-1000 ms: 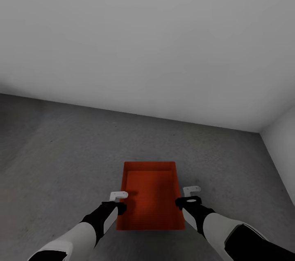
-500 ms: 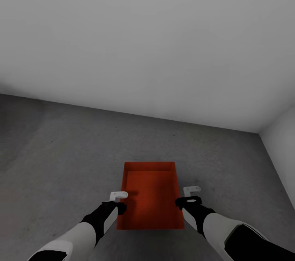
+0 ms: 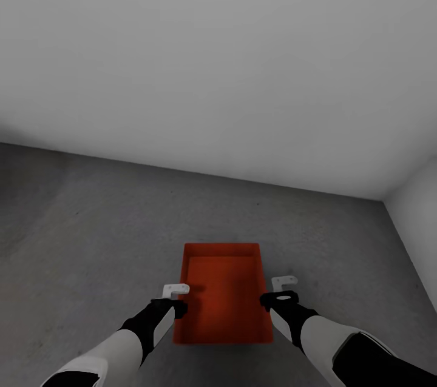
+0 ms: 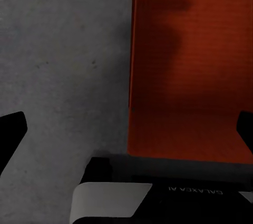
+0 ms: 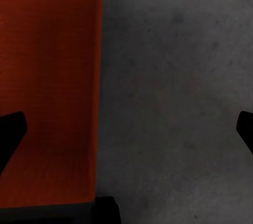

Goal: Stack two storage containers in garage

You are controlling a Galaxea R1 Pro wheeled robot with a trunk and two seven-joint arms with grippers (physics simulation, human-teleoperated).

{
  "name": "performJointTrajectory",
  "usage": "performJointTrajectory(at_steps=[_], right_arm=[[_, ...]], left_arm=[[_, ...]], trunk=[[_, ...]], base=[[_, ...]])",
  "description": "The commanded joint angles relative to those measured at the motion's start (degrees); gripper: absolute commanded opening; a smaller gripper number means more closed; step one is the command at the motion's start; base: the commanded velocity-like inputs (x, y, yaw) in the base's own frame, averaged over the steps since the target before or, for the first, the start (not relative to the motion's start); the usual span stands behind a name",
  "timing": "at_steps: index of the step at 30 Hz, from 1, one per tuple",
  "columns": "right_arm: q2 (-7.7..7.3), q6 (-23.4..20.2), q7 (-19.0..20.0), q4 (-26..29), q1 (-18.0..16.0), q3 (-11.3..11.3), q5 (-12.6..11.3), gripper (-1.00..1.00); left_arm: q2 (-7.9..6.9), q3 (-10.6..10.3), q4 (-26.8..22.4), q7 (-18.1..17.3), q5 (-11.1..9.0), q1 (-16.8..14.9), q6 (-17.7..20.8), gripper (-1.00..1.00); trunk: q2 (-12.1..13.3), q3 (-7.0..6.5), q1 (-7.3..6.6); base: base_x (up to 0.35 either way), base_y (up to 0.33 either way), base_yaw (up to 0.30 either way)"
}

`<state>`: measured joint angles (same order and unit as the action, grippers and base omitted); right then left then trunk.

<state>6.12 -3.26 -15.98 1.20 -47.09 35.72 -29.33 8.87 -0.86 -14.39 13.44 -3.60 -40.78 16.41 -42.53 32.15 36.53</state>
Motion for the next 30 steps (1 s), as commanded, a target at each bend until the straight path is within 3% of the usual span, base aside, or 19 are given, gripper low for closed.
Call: performJointTrajectory(at_steps=[1, 30], right_arm=[[0.01, -0.3, -0.3, 0.1, 0.0, 0.5, -0.4, 1.0], [-0.14, -0.3, -0.3, -0.2, -0.2, 0.5, -0.4, 1.0]], left_arm=[[0.01, -0.1, -0.1, 0.3, -0.4, 0.0, 0.3, 1.0], [-0.49, -0.4, 0.4, -0.2, -0.5, 0.0, 0.1, 1.0]], trunk=[[0.0, -0.04, 0.01], [0.0, -2.64, 0.01]], base=[[0.0, 0.0, 0.0], [0.0, 0.0, 0.0]])
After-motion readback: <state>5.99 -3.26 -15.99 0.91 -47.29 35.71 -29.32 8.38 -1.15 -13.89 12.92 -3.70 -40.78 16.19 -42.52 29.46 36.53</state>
